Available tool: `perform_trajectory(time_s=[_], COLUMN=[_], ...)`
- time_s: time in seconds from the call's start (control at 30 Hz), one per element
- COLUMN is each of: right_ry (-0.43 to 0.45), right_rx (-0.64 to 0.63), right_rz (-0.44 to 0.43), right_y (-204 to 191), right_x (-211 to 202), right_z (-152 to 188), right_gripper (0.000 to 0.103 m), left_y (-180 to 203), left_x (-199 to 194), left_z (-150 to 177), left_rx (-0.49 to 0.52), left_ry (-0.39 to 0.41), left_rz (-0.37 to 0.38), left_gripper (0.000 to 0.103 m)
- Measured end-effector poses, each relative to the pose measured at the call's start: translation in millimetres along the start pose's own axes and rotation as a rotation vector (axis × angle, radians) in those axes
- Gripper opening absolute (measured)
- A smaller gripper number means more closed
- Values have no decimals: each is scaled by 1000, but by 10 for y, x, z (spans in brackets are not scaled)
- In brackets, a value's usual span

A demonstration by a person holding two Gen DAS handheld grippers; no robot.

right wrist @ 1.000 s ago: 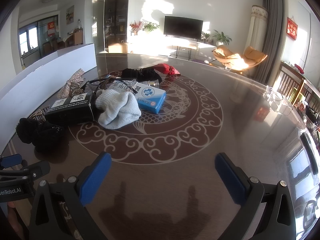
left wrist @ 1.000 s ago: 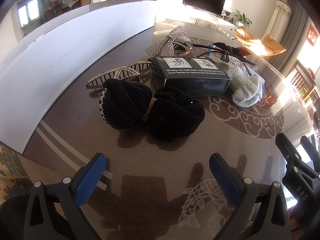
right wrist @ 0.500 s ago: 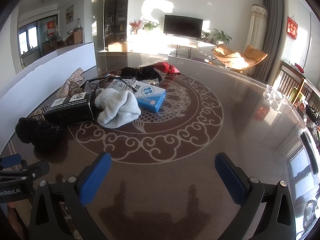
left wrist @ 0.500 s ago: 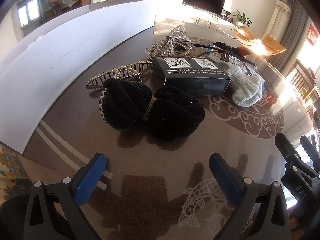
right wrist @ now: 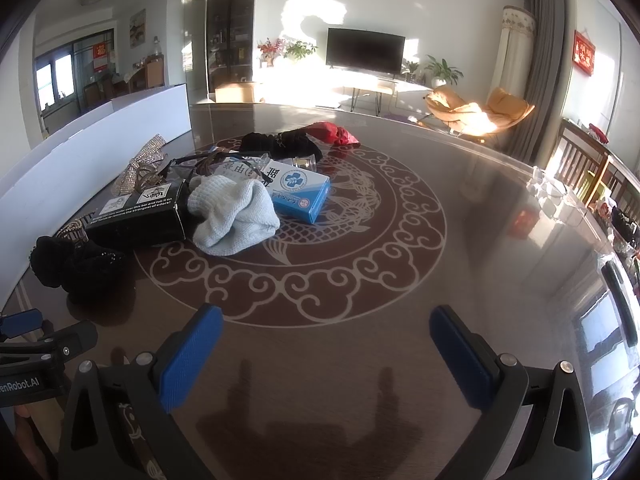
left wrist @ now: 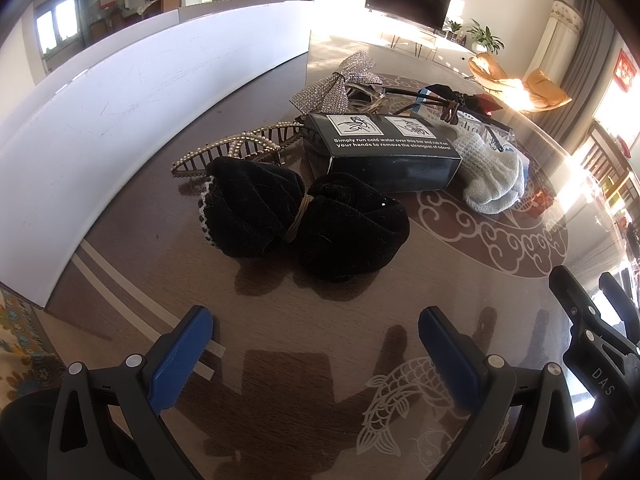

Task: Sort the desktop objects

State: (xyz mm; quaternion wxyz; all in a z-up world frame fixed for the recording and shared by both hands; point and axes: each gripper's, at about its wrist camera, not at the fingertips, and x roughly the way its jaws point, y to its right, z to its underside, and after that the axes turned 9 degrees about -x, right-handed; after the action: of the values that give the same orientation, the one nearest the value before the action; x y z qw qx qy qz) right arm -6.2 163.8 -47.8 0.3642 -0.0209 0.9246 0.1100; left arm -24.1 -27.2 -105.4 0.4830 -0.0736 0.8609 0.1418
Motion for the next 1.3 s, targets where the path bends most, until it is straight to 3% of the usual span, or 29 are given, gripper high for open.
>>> perform_trajectory(time_s=[1.3], right_ry=[-39], right_rx=[10], right_rz=[-17], right_y=[34], right_x=[81], right_z=[-9], right_gripper=[103], left_y=[-3], left_x=[-14], left_z=[2], left_rx=[-3], left_ry=[-2], left_rz=[6], left_gripper=[103])
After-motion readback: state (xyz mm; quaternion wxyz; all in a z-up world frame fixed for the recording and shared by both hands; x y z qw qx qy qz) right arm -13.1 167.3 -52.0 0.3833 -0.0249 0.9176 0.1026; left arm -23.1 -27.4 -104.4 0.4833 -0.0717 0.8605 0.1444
